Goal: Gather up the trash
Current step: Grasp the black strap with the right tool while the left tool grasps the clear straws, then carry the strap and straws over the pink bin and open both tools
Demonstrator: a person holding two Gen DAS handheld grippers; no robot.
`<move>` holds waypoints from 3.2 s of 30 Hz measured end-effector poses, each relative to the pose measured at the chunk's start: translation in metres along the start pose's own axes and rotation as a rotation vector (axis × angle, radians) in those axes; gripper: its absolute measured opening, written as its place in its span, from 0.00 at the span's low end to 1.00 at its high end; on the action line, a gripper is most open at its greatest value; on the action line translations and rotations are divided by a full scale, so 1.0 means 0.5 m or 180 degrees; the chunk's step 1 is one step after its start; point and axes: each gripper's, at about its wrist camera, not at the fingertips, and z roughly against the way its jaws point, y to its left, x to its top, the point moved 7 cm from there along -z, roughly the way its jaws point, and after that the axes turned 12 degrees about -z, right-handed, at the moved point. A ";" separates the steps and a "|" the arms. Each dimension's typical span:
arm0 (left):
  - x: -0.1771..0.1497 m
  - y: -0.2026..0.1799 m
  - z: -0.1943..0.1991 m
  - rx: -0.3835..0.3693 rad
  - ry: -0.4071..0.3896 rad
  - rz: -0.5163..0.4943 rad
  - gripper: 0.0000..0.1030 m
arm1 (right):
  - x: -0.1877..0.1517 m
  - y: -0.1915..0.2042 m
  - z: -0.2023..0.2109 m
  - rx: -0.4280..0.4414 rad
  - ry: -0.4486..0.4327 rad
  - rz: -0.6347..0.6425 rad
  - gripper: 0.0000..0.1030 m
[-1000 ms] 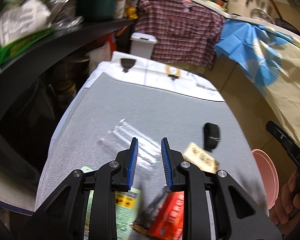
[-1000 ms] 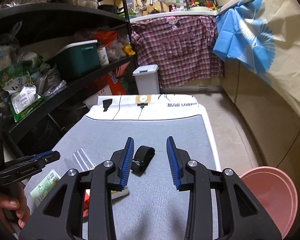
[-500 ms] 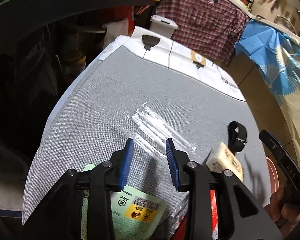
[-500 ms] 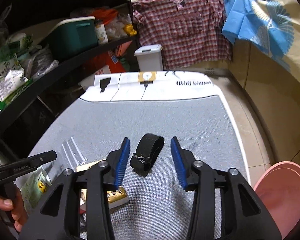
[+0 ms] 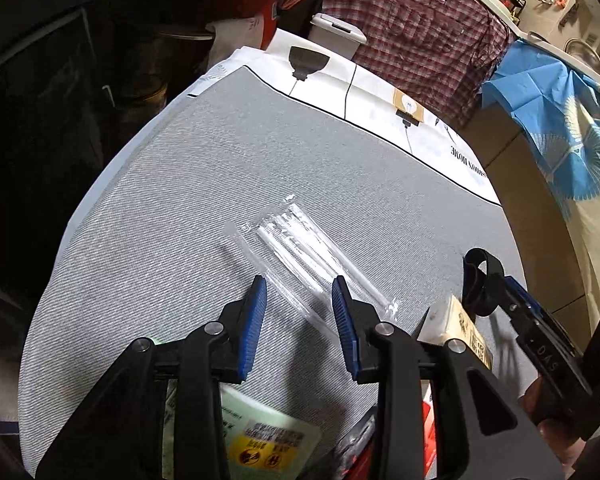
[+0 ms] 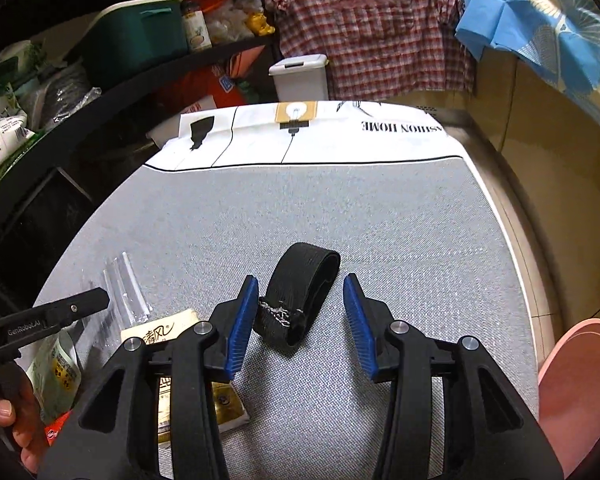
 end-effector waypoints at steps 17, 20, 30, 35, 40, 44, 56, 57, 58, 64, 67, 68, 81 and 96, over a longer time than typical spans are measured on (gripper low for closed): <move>0.019 -0.038 0.023 0.0038 -0.0139 -0.0332 0.00 | 0.002 0.012 0.015 0.0079 -0.0008 0.0154 0.06; 0.025 -0.044 0.036 0.0028 -0.0188 -0.0360 0.00 | 0.008 0.016 0.037 0.0115 -0.0070 0.0166 0.03; 0.041 -0.070 0.103 0.0031 -0.0409 -0.0519 0.00 | 0.020 0.020 0.110 0.0162 -0.0235 0.0240 0.03; 0.042 -0.081 0.134 0.0027 -0.0489 -0.0569 0.00 | 0.023 0.024 0.152 0.0169 -0.0321 0.0285 0.03; 0.042 -0.099 0.169 0.0019 -0.0581 -0.0649 0.00 | 0.021 0.025 0.202 0.0180 -0.0400 0.0359 0.03; 0.040 -0.118 0.191 0.0005 -0.0633 -0.0723 0.00 | 0.025 0.018 0.241 0.0203 -0.0453 0.0363 0.03; 0.033 -0.167 0.260 -0.0087 -0.0771 -0.0873 0.00 | 0.036 0.008 0.340 0.0202 -0.0592 0.0354 0.03; 0.032 -0.171 0.266 -0.0096 -0.0781 -0.0885 0.00 | 0.037 0.007 0.346 0.0191 -0.0598 0.0362 0.03; 0.031 -0.173 0.269 -0.0105 -0.0782 -0.0889 0.00 | 0.038 0.005 0.351 0.0180 -0.0603 0.0370 0.03; 0.021 -0.191 0.298 -0.0177 -0.0821 -0.0937 0.00 | 0.037 -0.005 0.396 0.0138 -0.0620 0.0403 0.03; 0.018 -0.201 0.311 -0.0217 -0.0844 -0.0962 0.00 | 0.038 -0.016 0.433 0.0140 -0.0673 0.0465 0.03; 0.017 -0.205 0.314 -0.0227 -0.0850 -0.0977 0.00 | 0.038 -0.021 0.443 0.0126 -0.0690 0.0497 0.03; 0.001 -0.269 0.337 -0.0340 -0.0881 -0.1169 0.00 | 0.043 -0.111 0.534 -0.0042 -0.0917 0.0560 0.03; -0.014 -0.393 0.332 -0.0588 -0.0874 -0.1378 0.00 | 0.034 -0.259 0.537 -0.0283 -0.0915 0.0005 0.03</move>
